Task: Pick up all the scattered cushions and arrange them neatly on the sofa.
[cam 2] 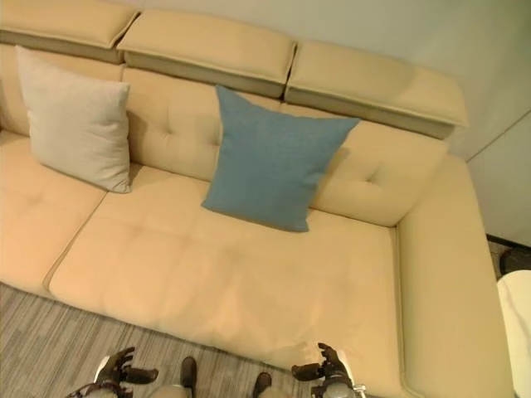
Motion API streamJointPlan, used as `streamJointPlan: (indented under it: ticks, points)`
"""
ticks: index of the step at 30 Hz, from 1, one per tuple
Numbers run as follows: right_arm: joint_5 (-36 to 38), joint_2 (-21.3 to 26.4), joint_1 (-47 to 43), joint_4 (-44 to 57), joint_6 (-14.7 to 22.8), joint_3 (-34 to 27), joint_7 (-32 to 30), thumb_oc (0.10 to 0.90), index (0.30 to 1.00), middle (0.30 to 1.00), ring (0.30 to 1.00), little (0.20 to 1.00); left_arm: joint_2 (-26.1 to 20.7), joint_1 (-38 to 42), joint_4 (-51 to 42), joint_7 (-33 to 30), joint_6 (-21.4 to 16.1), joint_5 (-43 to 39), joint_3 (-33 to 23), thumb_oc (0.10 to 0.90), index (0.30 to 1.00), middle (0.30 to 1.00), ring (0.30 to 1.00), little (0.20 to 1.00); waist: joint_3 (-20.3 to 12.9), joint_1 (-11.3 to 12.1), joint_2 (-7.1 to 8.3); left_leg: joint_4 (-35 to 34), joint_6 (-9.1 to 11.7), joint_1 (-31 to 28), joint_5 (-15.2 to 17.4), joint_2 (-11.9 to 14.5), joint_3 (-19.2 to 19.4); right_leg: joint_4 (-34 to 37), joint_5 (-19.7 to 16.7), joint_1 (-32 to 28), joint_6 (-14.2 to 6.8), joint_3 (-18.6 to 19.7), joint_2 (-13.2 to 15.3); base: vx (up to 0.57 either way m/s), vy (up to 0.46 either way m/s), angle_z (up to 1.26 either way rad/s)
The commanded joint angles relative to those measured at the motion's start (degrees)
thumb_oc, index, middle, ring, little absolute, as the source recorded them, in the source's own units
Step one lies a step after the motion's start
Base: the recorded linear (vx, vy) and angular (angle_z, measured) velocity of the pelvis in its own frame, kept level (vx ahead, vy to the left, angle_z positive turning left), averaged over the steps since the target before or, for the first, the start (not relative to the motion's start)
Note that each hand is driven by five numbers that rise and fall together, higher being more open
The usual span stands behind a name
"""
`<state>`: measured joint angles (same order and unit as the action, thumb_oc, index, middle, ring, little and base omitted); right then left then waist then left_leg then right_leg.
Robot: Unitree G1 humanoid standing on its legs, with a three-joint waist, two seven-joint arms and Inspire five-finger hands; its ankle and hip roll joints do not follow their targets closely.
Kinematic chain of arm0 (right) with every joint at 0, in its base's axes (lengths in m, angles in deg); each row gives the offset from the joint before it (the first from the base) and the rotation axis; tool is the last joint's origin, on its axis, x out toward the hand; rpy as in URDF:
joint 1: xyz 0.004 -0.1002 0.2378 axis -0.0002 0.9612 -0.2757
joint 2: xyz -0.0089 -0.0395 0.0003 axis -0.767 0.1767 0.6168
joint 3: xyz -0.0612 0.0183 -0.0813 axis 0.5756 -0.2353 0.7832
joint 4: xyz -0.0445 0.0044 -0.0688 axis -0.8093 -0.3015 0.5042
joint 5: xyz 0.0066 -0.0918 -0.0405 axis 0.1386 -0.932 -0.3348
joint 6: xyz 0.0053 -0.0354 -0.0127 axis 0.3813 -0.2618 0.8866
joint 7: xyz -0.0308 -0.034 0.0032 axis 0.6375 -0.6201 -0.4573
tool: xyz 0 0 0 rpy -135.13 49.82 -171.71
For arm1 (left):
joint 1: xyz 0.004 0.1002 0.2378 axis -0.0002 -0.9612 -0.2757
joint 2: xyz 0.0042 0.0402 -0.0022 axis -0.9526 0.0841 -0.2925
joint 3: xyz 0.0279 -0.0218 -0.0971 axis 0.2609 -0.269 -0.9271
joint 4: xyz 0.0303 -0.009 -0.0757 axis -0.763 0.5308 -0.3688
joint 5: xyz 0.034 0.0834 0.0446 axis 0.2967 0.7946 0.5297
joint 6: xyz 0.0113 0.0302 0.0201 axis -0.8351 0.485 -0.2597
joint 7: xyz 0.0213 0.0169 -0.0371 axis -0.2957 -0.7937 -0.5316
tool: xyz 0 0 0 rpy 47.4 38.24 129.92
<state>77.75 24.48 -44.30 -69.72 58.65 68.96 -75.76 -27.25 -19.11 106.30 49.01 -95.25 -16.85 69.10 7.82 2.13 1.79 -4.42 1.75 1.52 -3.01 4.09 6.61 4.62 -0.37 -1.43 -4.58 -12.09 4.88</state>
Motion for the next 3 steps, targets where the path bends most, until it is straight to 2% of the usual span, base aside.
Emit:
streamJointPlan:
  ticks: [1, 3]
  points:
    - [0.3, 1.7, 0.6, -0.9, 0.5, 0.3, -0.7, 0.8, 0.9, 0.9, 0.9, 0.9, -0.1, 3.1, 1.7, -0.5, -0.8, 2.1, -0.3, 0.8, 0.9, 0.9, 0.9, 0.9, -3.6, -0.1, 1.97, 0.2, -0.4, 1.9, 3.8, -4.0, -4.5, -3.2, 1.8, 1.5, -3.4, 1.0, 1.4, 0.03, -0.067, -0.05]
    - [0.0, 1.4, 1.0, -2.5, 0.2, 0.3, -0.8, 0.8, 0.9, 0.9, 0.9, 0.9, 0.2, 3.1, 2.3, -0.4, -0.5, 3.2, 0.0, 0.8, 0.9, 0.9, 0.9, 0.9, -4.0, -0.4, 1.61, -0.1, -0.2, 1.1, 3.7, -3.8, -4.7, -1.9, 1.6, 0.4, -3.3, 0.6, 1.2, 0.01, -0.04, 0.01]
